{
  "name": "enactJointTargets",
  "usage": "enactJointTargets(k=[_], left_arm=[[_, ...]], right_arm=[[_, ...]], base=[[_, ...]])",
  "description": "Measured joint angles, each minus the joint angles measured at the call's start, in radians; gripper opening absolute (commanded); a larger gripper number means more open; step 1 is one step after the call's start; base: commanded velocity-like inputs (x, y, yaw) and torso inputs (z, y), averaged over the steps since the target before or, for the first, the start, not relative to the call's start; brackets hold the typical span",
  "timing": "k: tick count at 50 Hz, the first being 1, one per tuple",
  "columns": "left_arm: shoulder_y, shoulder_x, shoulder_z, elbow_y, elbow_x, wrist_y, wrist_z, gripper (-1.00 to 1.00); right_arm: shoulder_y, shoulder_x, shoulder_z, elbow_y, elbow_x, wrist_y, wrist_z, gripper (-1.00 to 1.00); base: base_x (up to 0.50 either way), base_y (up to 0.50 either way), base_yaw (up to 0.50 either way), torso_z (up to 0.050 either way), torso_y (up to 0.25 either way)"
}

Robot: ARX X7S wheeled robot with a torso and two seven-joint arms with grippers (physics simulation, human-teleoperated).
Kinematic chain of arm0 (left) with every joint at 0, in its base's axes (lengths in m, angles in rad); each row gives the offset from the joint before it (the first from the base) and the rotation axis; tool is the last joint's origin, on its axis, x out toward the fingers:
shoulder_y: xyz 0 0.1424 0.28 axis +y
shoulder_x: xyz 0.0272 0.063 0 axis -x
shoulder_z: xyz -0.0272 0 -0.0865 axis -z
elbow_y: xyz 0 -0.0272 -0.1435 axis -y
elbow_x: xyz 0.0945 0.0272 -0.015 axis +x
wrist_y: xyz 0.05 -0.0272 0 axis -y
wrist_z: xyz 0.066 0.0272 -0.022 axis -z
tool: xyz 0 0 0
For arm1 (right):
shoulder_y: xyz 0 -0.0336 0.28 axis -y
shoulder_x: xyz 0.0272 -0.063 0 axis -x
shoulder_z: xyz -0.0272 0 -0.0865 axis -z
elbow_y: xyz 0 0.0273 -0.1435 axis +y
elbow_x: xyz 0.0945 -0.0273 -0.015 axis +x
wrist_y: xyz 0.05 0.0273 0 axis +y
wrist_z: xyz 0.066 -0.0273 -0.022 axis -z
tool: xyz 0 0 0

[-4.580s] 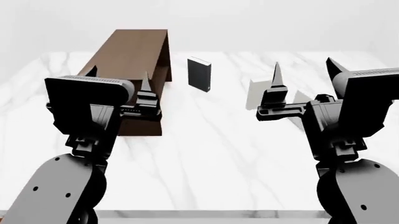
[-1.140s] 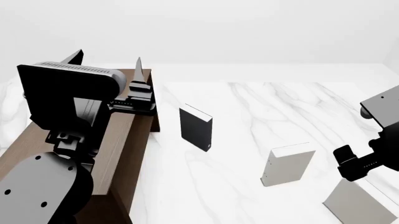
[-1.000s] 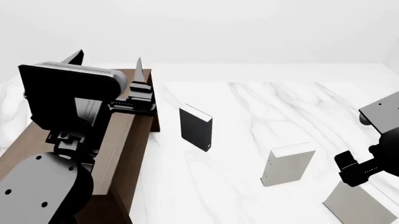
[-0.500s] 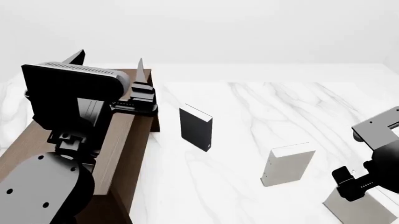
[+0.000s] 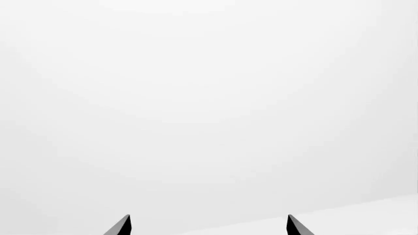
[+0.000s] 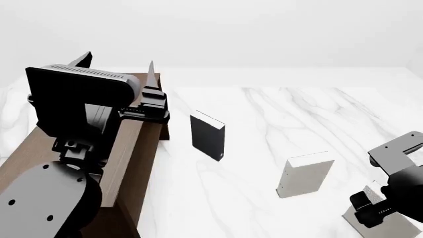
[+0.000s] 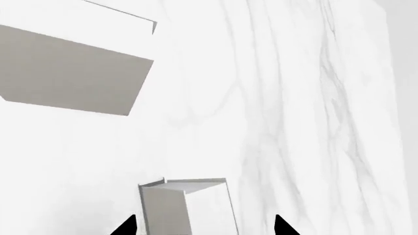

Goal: Pick up the book on the right and place it under the cabinet shelf.

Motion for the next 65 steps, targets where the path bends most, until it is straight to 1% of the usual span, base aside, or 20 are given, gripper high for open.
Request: enactJointTargets(k=[28, 57, 58, 65], left_arm=[[-0.015, -0.009, 0.003, 0.015, -0.021, -0.02, -0.013, 1.0], [-0.047, -0.008, 0.02, 0.042, -0.043, -0.067, -0.039, 1.0], [-0.047, -0.008, 0.02, 0.043, -0.044, -0.068, -0.04, 1.0], [-0.048, -0.009, 0.023, 0.044, -0.047, -0.069, -0.045, 1.0]], right_arm=[[-0.047, -0.015, -0.027, 0.076, -0.052, -0.06, -0.002, 1.0], [-0.119, -0.042, -0.039, 0.169, -0.081, -0.16, -0.021, 1.0], [-0.121, -0.042, -0.039, 0.172, -0.082, -0.163, -0.021, -1.0], [-0.121, -0.04, -0.033, 0.178, -0.081, -0.184, -0.011, -1.0]], base=[[0.0, 0.0, 0.0, 0.0, 0.0], [0.0, 0.0, 0.0, 0.0, 0.0], [0.0, 0.0, 0.0, 0.0, 0.0], [0.0, 0.0, 0.0, 0.0, 0.0]])
